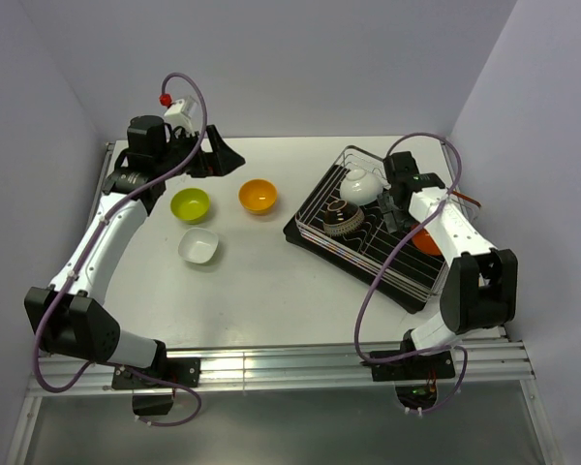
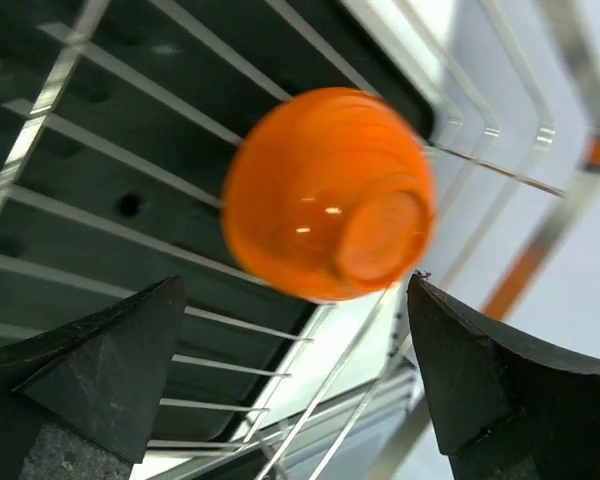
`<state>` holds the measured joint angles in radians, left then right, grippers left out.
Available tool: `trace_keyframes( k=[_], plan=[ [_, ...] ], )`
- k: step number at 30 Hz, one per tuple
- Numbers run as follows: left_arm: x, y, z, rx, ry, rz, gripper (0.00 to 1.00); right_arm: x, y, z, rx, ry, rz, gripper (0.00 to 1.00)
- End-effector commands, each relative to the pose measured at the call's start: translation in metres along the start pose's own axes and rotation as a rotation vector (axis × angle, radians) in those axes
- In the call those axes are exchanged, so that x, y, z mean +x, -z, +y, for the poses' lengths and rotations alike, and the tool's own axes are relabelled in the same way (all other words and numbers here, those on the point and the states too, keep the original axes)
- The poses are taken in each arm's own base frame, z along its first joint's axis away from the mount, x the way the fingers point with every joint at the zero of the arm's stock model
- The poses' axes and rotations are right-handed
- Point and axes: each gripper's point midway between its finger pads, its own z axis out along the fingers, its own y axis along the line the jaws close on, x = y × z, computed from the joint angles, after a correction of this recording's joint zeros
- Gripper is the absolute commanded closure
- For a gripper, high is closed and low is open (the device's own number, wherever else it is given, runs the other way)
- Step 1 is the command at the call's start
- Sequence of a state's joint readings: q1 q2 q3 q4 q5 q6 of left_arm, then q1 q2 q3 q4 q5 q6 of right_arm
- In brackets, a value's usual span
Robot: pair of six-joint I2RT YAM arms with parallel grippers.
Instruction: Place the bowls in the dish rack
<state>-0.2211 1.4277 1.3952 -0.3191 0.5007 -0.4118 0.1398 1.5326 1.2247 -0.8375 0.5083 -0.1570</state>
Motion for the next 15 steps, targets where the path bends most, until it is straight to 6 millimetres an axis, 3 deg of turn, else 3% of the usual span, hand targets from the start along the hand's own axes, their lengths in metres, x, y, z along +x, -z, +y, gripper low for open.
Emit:
trace_keyframes(
  k=[1, 5, 11, 15],
  plan=[
    [-0.022, 0.017, -0.021, 0.054, -0.061, -0.07, 0.01, -0.015, 0.026, 0.018, -0.17, -0.03, -0.082, 0.05],
    [-0.02, 0.017, -0.021, 0.063, -0.06, -0.071, 0.01, -0.013, 0.025, 0.03, -0.233, -0.021, -0.07, 0.35],
    [-0.016, 0.015, -0.018, 0.057, -0.052, -0.06, 0.01, -0.01, 0.007, 0.038, -0.224, -0.005, -0.025, 0.51],
    [-0.016, 0.015, -0.016, 0.047, -0.058, -0.057, 0.01, -0.011, -0.003, 0.032, -0.216, -0.009, 0.0, 0.57]
  ],
)
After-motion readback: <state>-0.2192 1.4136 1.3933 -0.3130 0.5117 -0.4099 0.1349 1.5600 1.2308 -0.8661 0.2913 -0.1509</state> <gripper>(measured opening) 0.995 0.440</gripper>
